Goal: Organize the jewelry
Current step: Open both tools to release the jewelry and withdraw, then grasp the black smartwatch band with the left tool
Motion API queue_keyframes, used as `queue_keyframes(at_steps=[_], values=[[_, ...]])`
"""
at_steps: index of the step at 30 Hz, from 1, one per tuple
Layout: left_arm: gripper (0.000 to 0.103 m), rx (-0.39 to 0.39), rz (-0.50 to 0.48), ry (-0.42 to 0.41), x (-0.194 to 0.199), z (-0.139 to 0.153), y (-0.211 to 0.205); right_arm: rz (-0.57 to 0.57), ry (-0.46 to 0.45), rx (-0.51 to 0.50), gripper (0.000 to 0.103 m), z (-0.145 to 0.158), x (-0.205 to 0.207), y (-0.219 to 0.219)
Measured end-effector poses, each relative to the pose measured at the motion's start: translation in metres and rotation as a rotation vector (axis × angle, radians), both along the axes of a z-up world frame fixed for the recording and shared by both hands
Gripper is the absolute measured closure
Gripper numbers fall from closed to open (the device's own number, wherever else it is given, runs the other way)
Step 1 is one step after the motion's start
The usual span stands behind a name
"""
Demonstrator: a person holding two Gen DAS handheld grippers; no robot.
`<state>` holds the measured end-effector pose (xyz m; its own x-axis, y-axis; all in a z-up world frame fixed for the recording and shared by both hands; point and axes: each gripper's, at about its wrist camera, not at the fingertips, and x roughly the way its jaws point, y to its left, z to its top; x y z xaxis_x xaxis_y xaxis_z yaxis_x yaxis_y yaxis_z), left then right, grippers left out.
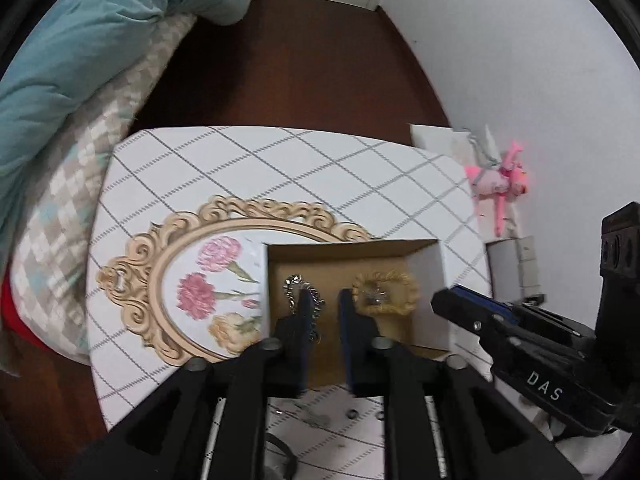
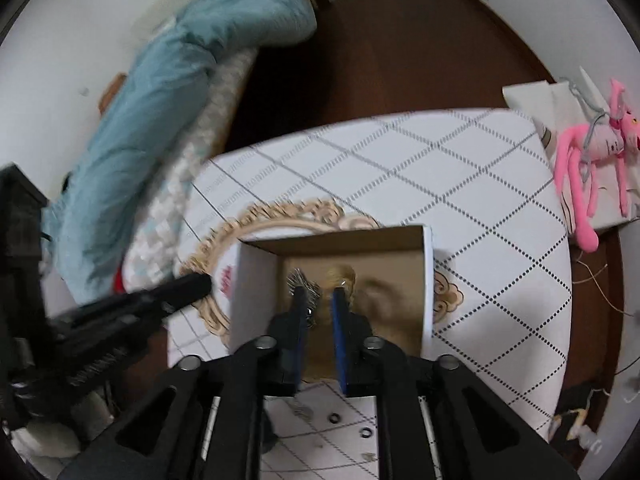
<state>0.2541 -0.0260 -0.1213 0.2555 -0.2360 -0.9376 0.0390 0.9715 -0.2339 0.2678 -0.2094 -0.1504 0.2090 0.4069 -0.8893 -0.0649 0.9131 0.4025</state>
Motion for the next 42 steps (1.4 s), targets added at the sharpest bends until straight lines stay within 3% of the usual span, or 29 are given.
queue_keyframes(at_steps=[1,3,6,8,10,12,19,28,37,42], values=[[0.056,0.014,0.007,-0.013,-0.002,0.000,0.002,-0.004,0.006,-0.034,0.053,-0.003,0.000,-0.002],[0.031,0.062,0.020,-0.054,-0.007,0.002,0.005,-0.007,-0.013,-0.082,0.045,-0.004,-0.005,-0.006],[0.029,0.163,0.029,-0.095,-0.013,-0.001,0.006,-0.015,-0.060,-0.207,0.041,-0.001,-0.017,-0.009],[0.029,0.193,0.045,-0.116,-0.020,-0.006,0.009,-0.020,-0.086,-0.306,0.027,-0.002,-0.025,-0.008],[0.008,0.210,0.061,-0.128,-0.027,-0.012,0.011,-0.023,-0.096,-0.396,0.007,-0.008,-0.033,-0.007],[0.000,0.221,0.068,-0.128,-0.032,-0.018,0.012,-0.028,-0.099,-0.430,0.003,-0.013,-0.038,-0.007],[0.000,0.246,0.094,-0.146,-0.048,-0.020,0.011,-0.039,-0.141,-0.491,0.000,-0.016,-0.054,-0.004],[0.000,0.253,0.098,-0.213,-0.072,0.007,0.009,-0.067,-0.196,-0.446,0.000,0.012,-0.077,0.001],[0.000,0.243,0.083,-0.312,-0.107,0.050,0.010,-0.106,-0.318,-0.380,0.000,0.066,-0.120,0.002],[0.000,0.250,0.086,-0.340,-0.136,0.050,0.018,-0.128,-0.312,-0.354,0.000,0.060,-0.152,0.002]])
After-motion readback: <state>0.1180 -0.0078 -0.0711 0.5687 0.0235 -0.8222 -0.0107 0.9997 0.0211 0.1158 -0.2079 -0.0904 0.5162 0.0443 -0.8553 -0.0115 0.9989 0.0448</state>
